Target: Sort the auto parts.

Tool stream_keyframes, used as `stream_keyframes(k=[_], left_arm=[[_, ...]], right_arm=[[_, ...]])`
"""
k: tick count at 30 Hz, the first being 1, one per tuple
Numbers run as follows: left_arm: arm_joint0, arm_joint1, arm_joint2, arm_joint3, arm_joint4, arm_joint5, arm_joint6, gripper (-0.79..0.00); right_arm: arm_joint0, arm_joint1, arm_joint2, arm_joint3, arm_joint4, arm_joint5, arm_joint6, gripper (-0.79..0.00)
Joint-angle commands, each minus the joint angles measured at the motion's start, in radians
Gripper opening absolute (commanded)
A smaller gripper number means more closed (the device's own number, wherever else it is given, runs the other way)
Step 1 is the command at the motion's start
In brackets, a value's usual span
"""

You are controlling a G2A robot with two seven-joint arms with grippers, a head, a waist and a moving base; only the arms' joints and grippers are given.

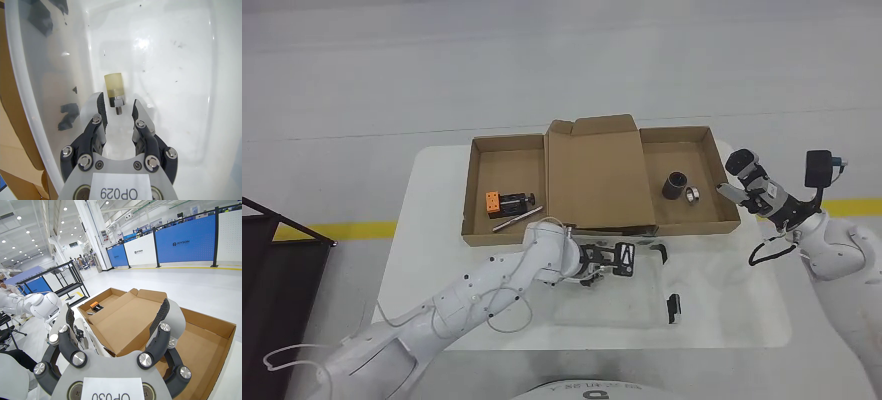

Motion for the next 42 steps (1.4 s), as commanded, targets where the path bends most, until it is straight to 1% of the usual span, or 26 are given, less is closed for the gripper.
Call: stream_keyframes(k=[1, 4, 5, 9, 13, 19, 26, 30, 35, 36, 37, 38, 39, 40, 41, 42], left_arm=[[-0.006, -0.005, 0.006, 0.01, -0.001, 0.002, 0.0, -0.585], [-0.016, -0.014, 0.014, 0.029, -0.006, 0.006, 0.0, -0.776], [-0.018, -0.017, 0.016, 0.033, -0.007, 0.008, -0.001, -0.785], [-0.026, -0.024, 0.021, 0.04, -0.006, 0.014, -0.003, -0.785], [-0.027, -0.023, 0.01, 0.004, 0.01, 0.021, 0.009, -0.785], [0.004, 0.004, -0.052, -0.095, 0.045, 0.024, 0.057, -0.785], [0.064, 0.046, -0.144, -0.215, 0.107, 0.017, 0.124, -0.785], [0.087, 0.059, -0.177, -0.243, 0.106, -0.007, 0.14, -0.785], [0.103, 0.065, -0.186, -0.238, 0.073, -0.044, 0.097, -0.785], [0.103, 0.066, -0.185, -0.238, 0.067, -0.049, 0.087, -0.736], [0.105, 0.066, -0.183, -0.238, 0.06, -0.051, 0.077, -0.502], [0.107, 0.066, -0.183, -0.237, 0.052, -0.054, 0.068, -0.403], [0.109, 0.067, -0.181, -0.238, 0.046, -0.061, 0.055, -0.16], [0.11, 0.067, -0.181, -0.238, 0.043, -0.065, 0.043, -0.037], [0.112, 0.069, -0.179, -0.241, 0.037, -0.073, 0.011, -0.006], [0.115, 0.071, -0.179, -0.247, 0.036, -0.076, -0.017, 0.0]], right_arm=[[0.0, 0.0, 0.0, 0.0, 0.0, 0.0, 0.0, 0.0], [0.0, 0.0, 0.0, 0.0, 0.0, 0.0, 0.0, 0.0], [0.0, 0.0, 0.0, 0.0, 0.0, 0.0, 0.0, 0.0], [0.0, 0.0, 0.0, 0.0, 0.0, 0.0, 0.0, 0.0], [0.0, 0.0, 0.0, 0.0, 0.0, 0.0, 0.0, 0.0], [0.0, 0.0, 0.0, 0.0, 0.0, 0.0, 0.0, 0.0], [0.0, 0.0, 0.0, 0.0, 0.0, 0.0, 0.0, 0.0], [0.0, 0.0, 0.0, 0.0, 0.0, 0.0, 0.0, 0.0], [0.0, 0.0, 0.0, 0.0, 0.0, 0.0, 0.0, 0.0], [0.0, 0.0, 0.0, 0.0, 0.0, 0.0, 0.0, 0.0], [0.0, 0.0, 0.0, 0.0, 0.0, 0.0, 0.0, 0.0], [0.0, 0.0, 0.0, 0.0, 0.0, 0.0, 0.0, 0.0], [0.0, 0.0, 0.0, 0.0, 0.0, 0.0, 0.0, 0.0], [0.0, 0.0, 0.0, 0.0, 0.0, 0.0, 0.0, 0.0], [0.0, 0.0, 0.0, 0.0, 0.0, 0.0, 0.0, 0.0], [0.0, 0.0, 0.0, 0.0, 0.0, 0.0, 0.0, 0.0]])
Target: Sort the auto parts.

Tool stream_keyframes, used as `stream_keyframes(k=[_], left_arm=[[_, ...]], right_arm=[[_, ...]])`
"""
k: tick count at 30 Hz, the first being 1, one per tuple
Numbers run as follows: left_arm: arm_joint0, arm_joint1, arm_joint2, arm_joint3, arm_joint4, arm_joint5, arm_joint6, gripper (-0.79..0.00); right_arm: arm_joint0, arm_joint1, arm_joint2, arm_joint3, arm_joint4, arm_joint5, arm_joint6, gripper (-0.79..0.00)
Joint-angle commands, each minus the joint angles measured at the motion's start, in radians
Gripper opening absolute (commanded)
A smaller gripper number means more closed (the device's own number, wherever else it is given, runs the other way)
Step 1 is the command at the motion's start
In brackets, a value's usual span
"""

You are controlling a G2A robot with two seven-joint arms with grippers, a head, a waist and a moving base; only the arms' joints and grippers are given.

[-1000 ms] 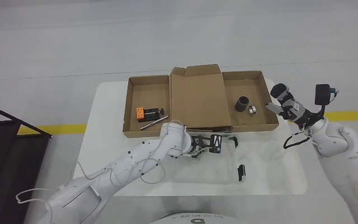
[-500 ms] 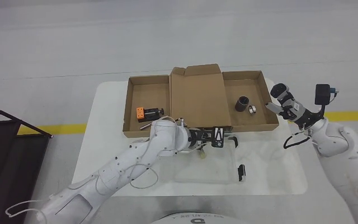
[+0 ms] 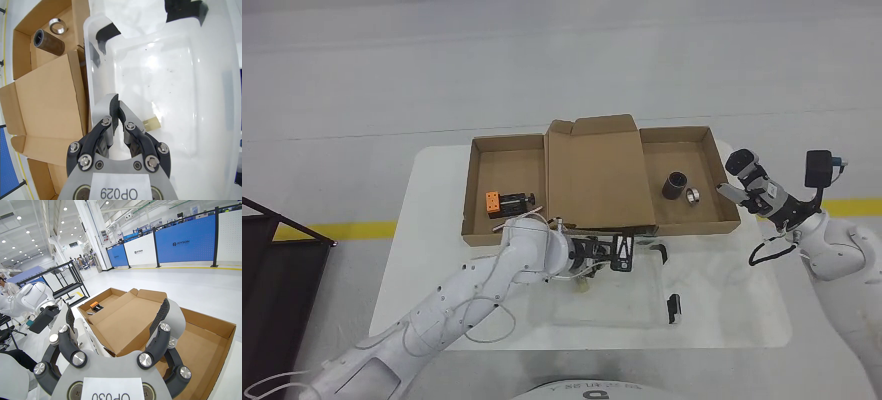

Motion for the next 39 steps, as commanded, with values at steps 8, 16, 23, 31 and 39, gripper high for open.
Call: stream_keyframes(k=[8, 16, 23, 31, 39], left_arm=[[0.033, 0.027, 0.034, -0.097, 0.008, -0.023, -0.233, 0.0], [-0.076, 0.065, 0.212, -0.047, 0.009, 0.055, -0.312, 0.0], [-0.198, 0.08, 0.343, -0.031, -0.14, 0.111, -0.368, -0.256], [-0.303, 0.068, 0.436, 0.02, -0.267, 0.185, -0.441, -0.419], [-0.369, 0.04, 0.493, 0.076, -0.385, 0.196, -0.452, -0.4]], right_arm=[[0.0, 0.0, 0.0, 0.0, 0.0, 0.0, 0.0, 0.0], [0.0, 0.0, 0.0, 0.0, 0.0, 0.0, 0.0, 0.0], [0.0, 0.0, 0.0, 0.0, 0.0, 0.0, 0.0, 0.0], [0.0, 0.0, 0.0, 0.0, 0.0, 0.0, 0.0, 0.0], [0.0, 0.0, 0.0, 0.0, 0.0, 0.0, 0.0, 0.0]])
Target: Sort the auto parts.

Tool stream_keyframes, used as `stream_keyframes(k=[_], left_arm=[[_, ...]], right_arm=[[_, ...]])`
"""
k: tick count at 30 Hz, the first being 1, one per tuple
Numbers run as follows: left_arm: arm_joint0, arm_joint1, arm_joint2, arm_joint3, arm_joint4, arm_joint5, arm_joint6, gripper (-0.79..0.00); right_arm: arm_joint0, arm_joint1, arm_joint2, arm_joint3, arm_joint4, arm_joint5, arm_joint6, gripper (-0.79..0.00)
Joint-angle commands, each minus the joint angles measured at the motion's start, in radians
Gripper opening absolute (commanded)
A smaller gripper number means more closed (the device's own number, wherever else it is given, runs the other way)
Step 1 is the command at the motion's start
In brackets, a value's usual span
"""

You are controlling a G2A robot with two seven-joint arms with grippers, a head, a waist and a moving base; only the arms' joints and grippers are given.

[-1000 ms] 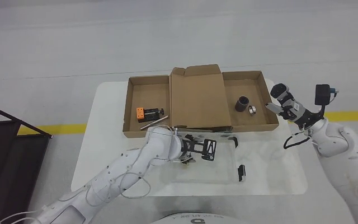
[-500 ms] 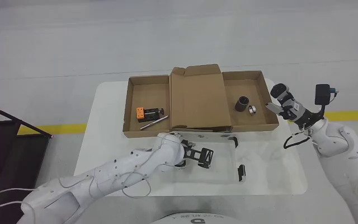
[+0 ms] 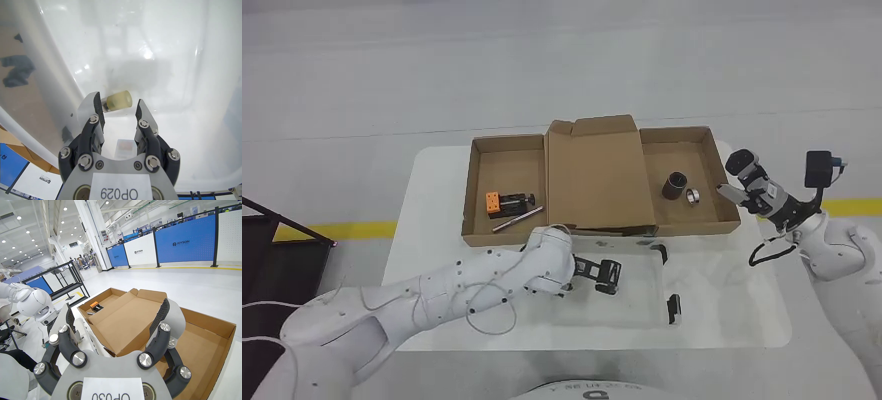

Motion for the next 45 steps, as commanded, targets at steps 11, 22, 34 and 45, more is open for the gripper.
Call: stream_keyframes(k=[11, 22, 34, 45], left_arm=[[-0.001, -0.043, -0.001, 0.071, -0.005, 0.009, -0.009, -0.286], [0.009, -0.075, -0.001, 0.132, 0.019, -0.002, 0.002, -0.413], [0.009, -0.121, -0.001, 0.151, 0.058, -0.024, 0.024, -0.785], [-0.021, -0.179, -0.001, 0.156, 0.039, -0.03, 0.057, -0.785]], right_arm=[[0.0, 0.0, 0.0, 0.0, 0.0, 0.0, 0.0, 0.0], [0.0, 0.0, 0.0, 0.0, 0.0, 0.0, 0.0, 0.0], [0.0, 0.0, 0.0, 0.0, 0.0, 0.0, 0.0, 0.0], [0.0, 0.0, 0.0, 0.0, 0.0, 0.0, 0.0, 0.0]])
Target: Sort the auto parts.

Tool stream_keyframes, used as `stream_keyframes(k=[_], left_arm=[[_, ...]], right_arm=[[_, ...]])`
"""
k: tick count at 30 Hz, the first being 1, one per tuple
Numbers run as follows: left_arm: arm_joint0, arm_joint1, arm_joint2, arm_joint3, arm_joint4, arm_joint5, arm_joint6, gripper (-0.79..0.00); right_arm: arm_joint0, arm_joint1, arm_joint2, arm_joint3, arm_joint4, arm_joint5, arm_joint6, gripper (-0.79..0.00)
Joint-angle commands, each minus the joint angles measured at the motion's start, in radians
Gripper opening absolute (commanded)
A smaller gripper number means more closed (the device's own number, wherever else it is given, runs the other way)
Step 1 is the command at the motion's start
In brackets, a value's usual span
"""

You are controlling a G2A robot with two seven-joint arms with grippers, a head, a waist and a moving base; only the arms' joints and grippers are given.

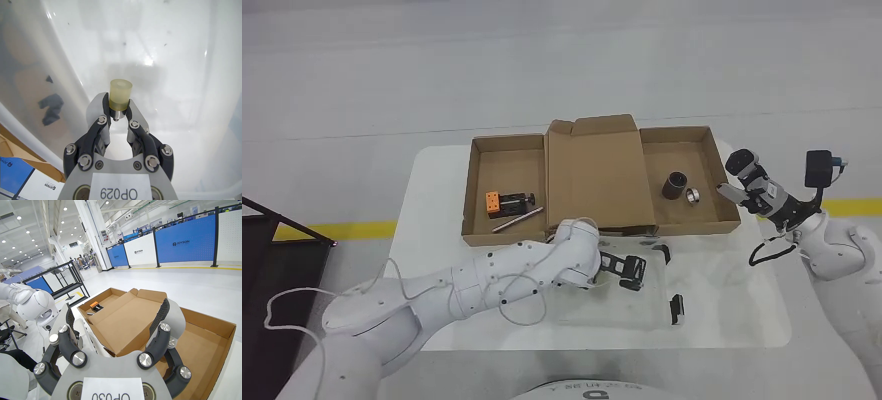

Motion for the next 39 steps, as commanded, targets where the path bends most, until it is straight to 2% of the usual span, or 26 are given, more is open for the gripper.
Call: stream_keyframes(k=[1, 6, 15, 21, 22, 23, 25, 26, 27, 28, 34, 37, 39], left_arm=[[-0.002, -0.016, 0.002, 0.015, 0.003, 0.001, 0.016, -0.785], [-0.011, -0.058, -0.003, 0.055, 0.014, -0.005, 0.075, -0.785], [-0.026, -0.145, -0.004, 0.249, 0.057, -0.016, 0.302, -0.785], [-0.013, -0.193, 0.002, 0.322, 0.075, -0.06, 0.377, -0.785], [-0.012, -0.2, 0.002, 0.329, 0.082, -0.064, 0.387, -0.696], [-0.011, -0.207, 0.001, 0.334, 0.089, -0.067, 0.398, -0.542], [-0.013, -0.216, -0.001, 0.345, 0.101, -0.066, 0.417, -0.406], [-0.014, -0.219, -0.003, 0.35, 0.105, -0.067, 0.423, -0.188], [-0.014, -0.221, -0.007, 0.355, 0.107, -0.067, 0.427, -0.022], [-0.015, -0.222, -0.009, 0.357, 0.108, -0.07, 0.428, 0.0], [-0.015, -0.216, -0.041, 0.353, 0.094, -0.082, 0.401, 0.0], [-0.011, -0.199, -0.068, 0.313, 0.086, -0.082, 0.374, 0.0], [-0.001, -0.174, -0.099, 0.254, 0.087, -0.075, 0.348, 0.0]], right_arm=[[0.0, 0.0, 0.0, 0.0, 0.0, 0.0, 0.0, 0.0], [0.0, 0.0, 0.0, 0.0, 0.0, 0.0, 0.0, 0.0], [0.0, 0.0, 0.0, 0.0, 0.0, 0.0, 0.0, 0.0], [0.0, 0.0, 0.0, 0.0, 0.0, 0.0, 0.0, 0.0], [0.0, 0.0, 0.0, 0.0, 0.0, 0.0, 0.0, 0.0], [0.0, 0.0, 0.0, 0.0, 0.0, 0.0, 0.0, 0.0], [0.0, 0.0, 0.0, 0.0, 0.0, 0.0, 0.0, 0.0], [0.0, 0.0, 0.0, 0.0, 0.0, 0.0, 0.0, 0.0], [0.0, 0.0, 0.0, 0.0, 0.0, 0.0, 0.0, 0.0], [0.0, 0.0, 0.0, 0.0, 0.0, 0.0, 0.0, 0.0], [0.0, 0.0, 0.0, 0.0, 0.0, 0.0, 0.0, 0.0], [0.0, 0.0, 0.0, 0.0, 0.0, 0.0, 0.0, 0.0], [0.0, 0.0, 0.0, 0.0, 0.0, 0.0, 0.0, 0.0]])
